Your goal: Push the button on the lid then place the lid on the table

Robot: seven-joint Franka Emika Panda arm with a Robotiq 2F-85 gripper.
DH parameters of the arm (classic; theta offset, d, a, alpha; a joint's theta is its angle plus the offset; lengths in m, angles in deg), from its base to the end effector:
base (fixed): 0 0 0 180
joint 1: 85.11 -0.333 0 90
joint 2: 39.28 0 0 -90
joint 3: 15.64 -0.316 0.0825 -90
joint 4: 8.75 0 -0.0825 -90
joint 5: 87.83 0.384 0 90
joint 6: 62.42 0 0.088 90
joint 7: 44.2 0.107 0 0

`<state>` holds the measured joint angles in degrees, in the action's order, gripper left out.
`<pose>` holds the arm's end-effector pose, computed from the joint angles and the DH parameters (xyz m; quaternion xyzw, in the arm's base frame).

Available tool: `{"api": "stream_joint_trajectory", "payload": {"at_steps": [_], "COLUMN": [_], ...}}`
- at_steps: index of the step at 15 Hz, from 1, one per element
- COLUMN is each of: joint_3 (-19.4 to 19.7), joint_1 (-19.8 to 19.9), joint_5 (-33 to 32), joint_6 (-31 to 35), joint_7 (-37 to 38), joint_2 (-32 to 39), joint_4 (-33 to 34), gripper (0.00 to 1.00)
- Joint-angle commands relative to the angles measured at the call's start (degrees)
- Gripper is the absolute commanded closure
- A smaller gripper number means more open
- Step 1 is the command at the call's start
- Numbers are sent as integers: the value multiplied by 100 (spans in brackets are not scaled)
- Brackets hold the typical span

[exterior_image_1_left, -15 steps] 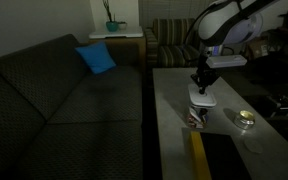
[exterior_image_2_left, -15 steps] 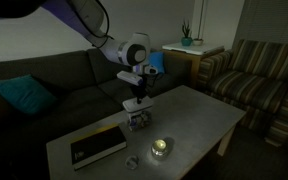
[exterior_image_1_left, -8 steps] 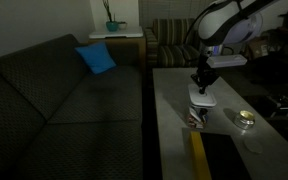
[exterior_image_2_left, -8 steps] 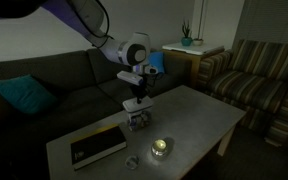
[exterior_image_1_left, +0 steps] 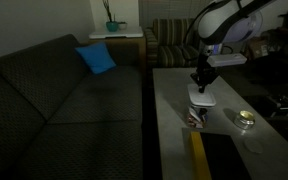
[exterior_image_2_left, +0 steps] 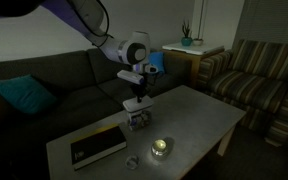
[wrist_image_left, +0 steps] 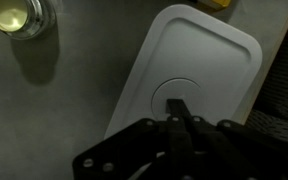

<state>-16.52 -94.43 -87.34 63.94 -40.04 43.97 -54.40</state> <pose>0.7462 0.1293 0.0005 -0.9987 -0.0435 0.0233 0.0083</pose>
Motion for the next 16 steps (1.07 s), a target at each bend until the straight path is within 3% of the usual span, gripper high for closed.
{"api": "stream_joint_trajectory", "payload": {"at_steps": [1,13,14,16], "joint_3": [-11,-18,-9,-12], "joint_1": [10,2,-5,-9], "joint_5": [-35,-35,-39,-35], "joint_6": [125,145,146,150], "joint_7": [-157,-238,-235,-249], "joint_2": [-311,-456,-456,-453], "joint_4": [-306,-453,-473,-515], "gripper": [100,100,95,67]}}
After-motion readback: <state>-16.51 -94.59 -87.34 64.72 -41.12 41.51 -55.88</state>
